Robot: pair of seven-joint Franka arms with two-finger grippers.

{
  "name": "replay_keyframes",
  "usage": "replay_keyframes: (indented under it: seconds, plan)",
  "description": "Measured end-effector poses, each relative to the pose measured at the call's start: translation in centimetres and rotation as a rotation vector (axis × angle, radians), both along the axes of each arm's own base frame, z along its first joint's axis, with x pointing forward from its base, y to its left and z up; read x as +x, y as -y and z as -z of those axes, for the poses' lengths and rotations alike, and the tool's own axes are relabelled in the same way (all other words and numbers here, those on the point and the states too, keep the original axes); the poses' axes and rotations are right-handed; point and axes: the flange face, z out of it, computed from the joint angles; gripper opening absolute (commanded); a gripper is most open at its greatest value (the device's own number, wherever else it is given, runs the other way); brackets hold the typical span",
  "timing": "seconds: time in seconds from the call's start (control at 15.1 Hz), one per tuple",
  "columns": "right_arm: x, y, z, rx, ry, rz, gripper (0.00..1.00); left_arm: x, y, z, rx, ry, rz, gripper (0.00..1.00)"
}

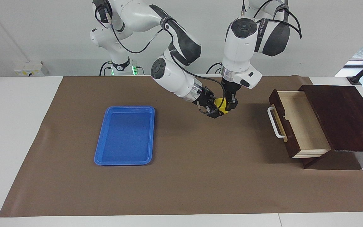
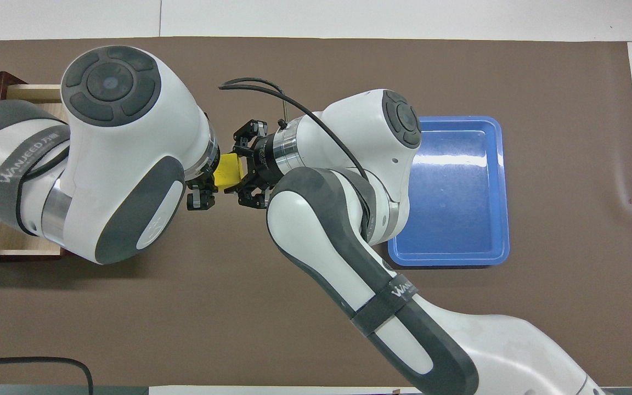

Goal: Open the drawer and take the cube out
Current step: 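Grasp the cube with the right gripper and open the left gripper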

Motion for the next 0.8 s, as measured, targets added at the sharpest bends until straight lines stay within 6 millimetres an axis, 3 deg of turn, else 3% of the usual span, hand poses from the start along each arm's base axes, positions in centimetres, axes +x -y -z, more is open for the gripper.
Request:
replay_keyframes:
  seconds: [0.27, 0.33, 0.4, 0.47, 0.8]
  plan:
    - [0.11, 0.10, -0.16, -0.006, 0.008, -0.001, 0.00, 0.05, 0.09, -0.07, -0.004, 0.006, 0.005, 0.00]
    - [0.11, 0.10, -0.16, -0.006, 0.008, -0.001, 0.00, 0.05, 0.09, -0.07, -0.004, 0.007, 0.007, 0.21]
    - [0.12, 0.10, -0.17, -0.007, 0.008, -0.001, 0.00, 0.06, 0.09, -0.07, -0.004, 0.007, 0.010, 0.75]
    - [0.12, 0.11, -0.17, -0.007, 0.008, -0.001, 0.00, 0.07, 0.08, -0.07, -0.004, 0.007, 0.014, 1.00]
    - [0.40, 0.51, -0.14, -0.016, 0.014, 0.002, 0.00, 0.34, -0.47, -0.02, -0.001, 0.002, 0.068, 1.00]
